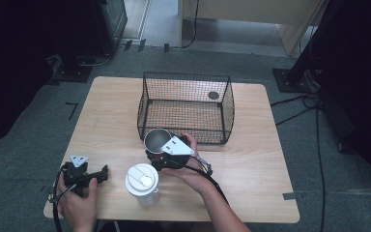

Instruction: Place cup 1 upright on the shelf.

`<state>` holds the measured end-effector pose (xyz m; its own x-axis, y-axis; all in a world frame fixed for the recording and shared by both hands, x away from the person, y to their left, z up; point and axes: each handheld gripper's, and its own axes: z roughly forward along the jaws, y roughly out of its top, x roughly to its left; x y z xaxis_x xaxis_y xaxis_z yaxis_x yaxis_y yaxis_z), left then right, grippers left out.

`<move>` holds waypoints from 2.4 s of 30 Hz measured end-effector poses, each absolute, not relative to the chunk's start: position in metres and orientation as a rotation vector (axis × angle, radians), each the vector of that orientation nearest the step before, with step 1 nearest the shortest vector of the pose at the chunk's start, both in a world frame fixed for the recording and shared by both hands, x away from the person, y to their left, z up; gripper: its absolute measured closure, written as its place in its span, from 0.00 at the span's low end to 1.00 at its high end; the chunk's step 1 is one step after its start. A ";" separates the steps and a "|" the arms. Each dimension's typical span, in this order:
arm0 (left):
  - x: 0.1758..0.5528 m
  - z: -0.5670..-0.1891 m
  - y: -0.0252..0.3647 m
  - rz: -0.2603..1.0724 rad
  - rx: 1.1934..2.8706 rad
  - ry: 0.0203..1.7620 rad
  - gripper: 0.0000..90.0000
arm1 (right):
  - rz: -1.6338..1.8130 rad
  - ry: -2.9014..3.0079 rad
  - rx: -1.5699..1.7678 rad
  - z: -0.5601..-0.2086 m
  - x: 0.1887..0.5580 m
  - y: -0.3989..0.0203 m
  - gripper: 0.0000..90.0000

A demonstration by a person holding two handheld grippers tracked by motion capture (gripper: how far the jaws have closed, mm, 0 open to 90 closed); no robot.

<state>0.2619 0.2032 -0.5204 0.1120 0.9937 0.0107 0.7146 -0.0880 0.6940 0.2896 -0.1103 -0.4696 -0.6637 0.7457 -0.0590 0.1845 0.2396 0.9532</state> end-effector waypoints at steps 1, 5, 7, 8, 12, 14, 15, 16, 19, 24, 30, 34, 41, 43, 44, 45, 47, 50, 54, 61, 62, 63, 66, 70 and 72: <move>0.262 -0.520 0.203 0.680 1.862 1.656 0.00 | 1.435 2.004 0.848 -0.470 0.290 -0.110 0.08; 0.262 -0.520 0.203 0.680 1.860 1.657 0.00 | 1.440 1.989 0.846 -0.462 0.288 -0.116 0.08; 0.262 -0.520 0.203 0.680 1.860 1.656 0.00 | 1.441 1.984 0.842 -0.461 0.288 -0.117 0.08; 0.262 -0.520 0.203 0.680 1.860 1.657 0.00 | 1.441 1.978 0.837 -0.458 0.287 -0.119 0.08; 0.262 -0.520 0.203 0.680 1.864 1.655 0.00 | 1.444 1.971 0.831 -0.454 0.286 -0.122 0.08; 0.262 -0.520 0.203 0.680 1.863 1.655 0.00 | 1.452 1.958 0.830 -0.449 0.285 -0.124 0.08; 0.262 -0.520 0.203 0.680 1.863 1.656 0.00 | 1.452 1.958 0.830 -0.449 0.285 -0.124 0.08; 0.262 -0.520 0.203 0.680 1.861 1.656 0.00 | 1.456 1.951 0.821 -0.445 0.285 -0.126 0.08; 0.262 -0.520 0.203 0.680 1.860 1.657 0.00 | 1.456 1.940 0.812 -0.441 0.284 -0.128 0.08; 0.262 -0.520 0.203 0.679 1.862 1.657 0.00 | 1.468 1.916 0.805 -0.430 0.283 -0.133 0.08; 0.262 -0.520 0.203 0.678 1.862 1.658 0.00 | 1.484 1.889 0.810 -0.421 0.283 -0.138 0.08; 0.262 -0.520 0.203 0.679 1.864 1.657 0.00 | 1.491 1.862 0.808 -0.412 0.283 -0.142 0.08; 0.262 -0.520 0.203 0.679 1.864 1.657 0.00 | 1.491 1.839 0.806 -0.403 0.284 -0.147 0.08; 0.262 -0.520 0.203 0.679 1.863 1.657 0.00 | 1.493 1.829 0.802 -0.399 0.284 -0.149 0.08; 0.262 -0.520 0.203 0.678 1.863 1.657 0.00 | 1.492 1.826 0.807 -0.398 0.285 -0.150 0.08; 0.262 -0.520 0.203 0.679 1.863 1.657 0.00 | 1.494 1.815 0.810 -0.395 0.285 -0.152 0.08; 0.262 -0.520 0.203 0.678 1.863 1.657 0.00 | 1.493 1.807 0.812 -0.393 0.286 -0.153 0.08; 0.262 -0.520 0.203 0.679 1.862 1.658 0.00 | 1.502 1.786 0.821 -0.389 0.287 -0.157 0.08; 0.262 -0.520 0.203 0.678 1.864 1.657 0.00 | 1.499 1.767 0.832 -0.383 0.289 -0.162 0.08; 0.262 -0.520 0.203 0.678 1.864 1.656 0.00 | 1.478 1.742 0.846 -0.376 0.292 -0.173 0.08; 0.262 -0.520 0.203 0.679 1.863 1.657 0.00 | 1.471 1.728 0.851 -0.373 0.293 -0.178 0.08; 0.262 -0.520 0.203 0.679 1.863 1.657 0.00 | 1.471 1.728 0.851 -0.373 0.293 -0.178 0.08; 0.262 -0.520 0.203 0.679 1.863 1.657 0.00 | 1.467 1.700 0.876 -0.369 0.296 -0.186 0.08; 0.262 -0.520 0.203 0.679 1.864 1.657 0.00 | 1.459 1.670 0.896 -0.363 0.300 -0.195 0.08; 0.262 -0.520 0.203 0.679 1.863 1.656 0.00 | 1.453 1.657 0.902 -0.361 0.302 -0.198 0.08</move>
<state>0.2619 0.2032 -0.5203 0.1128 0.9936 0.0108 0.7156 -0.0888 0.6929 0.3024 -0.1984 -0.3614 -0.4770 0.8752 -0.0808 0.0340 0.1102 0.9933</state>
